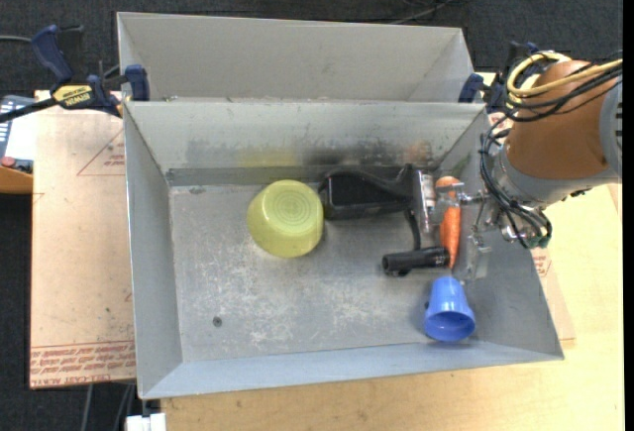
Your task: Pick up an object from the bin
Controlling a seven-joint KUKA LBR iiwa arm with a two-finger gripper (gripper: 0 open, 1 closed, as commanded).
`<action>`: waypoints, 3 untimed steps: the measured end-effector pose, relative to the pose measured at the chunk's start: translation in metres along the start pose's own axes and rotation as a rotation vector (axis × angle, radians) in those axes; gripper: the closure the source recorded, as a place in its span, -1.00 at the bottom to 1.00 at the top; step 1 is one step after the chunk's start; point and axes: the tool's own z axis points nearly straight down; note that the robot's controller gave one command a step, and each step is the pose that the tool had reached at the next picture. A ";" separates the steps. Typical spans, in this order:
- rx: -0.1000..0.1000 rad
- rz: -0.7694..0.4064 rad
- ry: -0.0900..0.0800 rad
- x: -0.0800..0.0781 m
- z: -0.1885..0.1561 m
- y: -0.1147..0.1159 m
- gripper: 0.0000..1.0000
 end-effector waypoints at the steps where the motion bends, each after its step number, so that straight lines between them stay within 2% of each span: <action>1: 0.001 -0.094 -0.004 -0.002 0.066 0.001 -1.00; 2: 0.004 -0.037 -0.012 -0.006 0.066 0.009 1.00; 3: 0.004 -0.038 -0.012 -0.006 0.066 0.009 1.00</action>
Offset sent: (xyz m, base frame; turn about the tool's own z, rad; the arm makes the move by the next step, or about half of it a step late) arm 0.0046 0.0094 -0.0667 -0.0367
